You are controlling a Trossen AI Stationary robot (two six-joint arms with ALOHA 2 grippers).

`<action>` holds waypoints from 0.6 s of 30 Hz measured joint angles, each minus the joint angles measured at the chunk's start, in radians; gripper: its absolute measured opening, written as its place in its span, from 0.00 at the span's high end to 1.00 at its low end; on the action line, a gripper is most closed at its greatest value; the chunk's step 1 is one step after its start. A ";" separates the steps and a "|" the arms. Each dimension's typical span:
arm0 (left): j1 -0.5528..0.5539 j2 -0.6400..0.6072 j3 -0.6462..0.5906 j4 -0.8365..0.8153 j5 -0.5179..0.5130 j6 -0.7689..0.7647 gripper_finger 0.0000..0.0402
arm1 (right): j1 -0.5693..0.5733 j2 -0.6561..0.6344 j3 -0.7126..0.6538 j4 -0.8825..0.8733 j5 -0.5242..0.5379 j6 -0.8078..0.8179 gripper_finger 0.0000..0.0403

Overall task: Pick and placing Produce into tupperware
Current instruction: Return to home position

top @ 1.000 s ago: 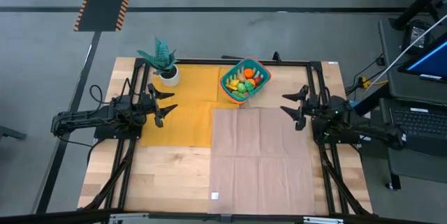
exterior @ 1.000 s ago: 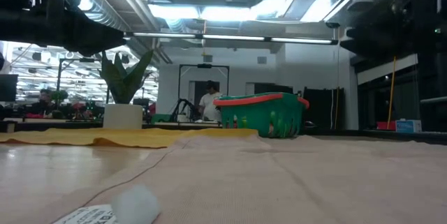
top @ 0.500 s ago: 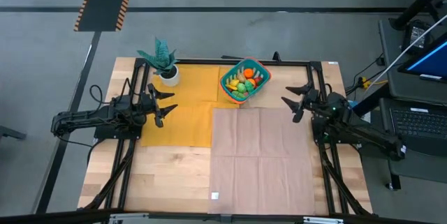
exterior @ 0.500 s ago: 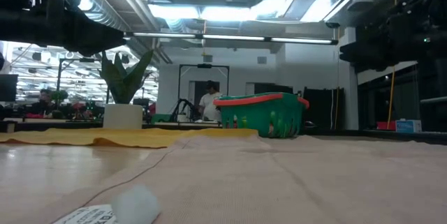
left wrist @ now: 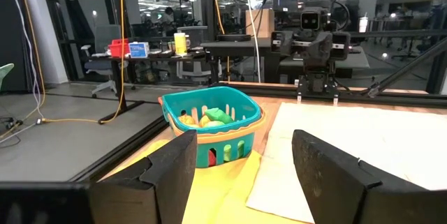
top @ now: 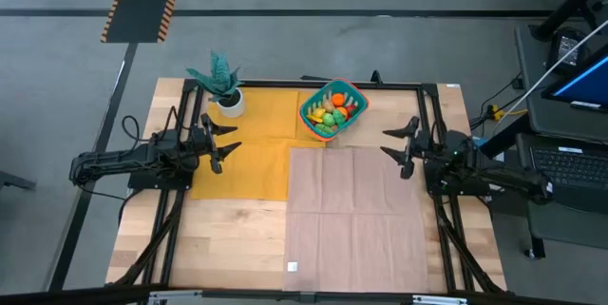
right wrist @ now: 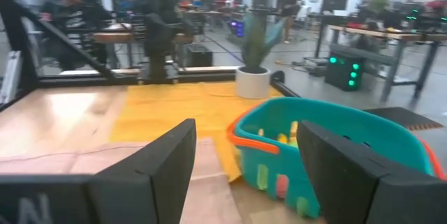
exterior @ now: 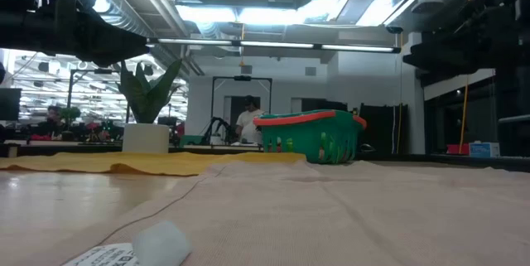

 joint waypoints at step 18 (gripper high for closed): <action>0.000 0.000 0.000 0.000 0.000 0.000 0.44 | 0.020 0.001 0.000 0.001 0.001 0.031 0.38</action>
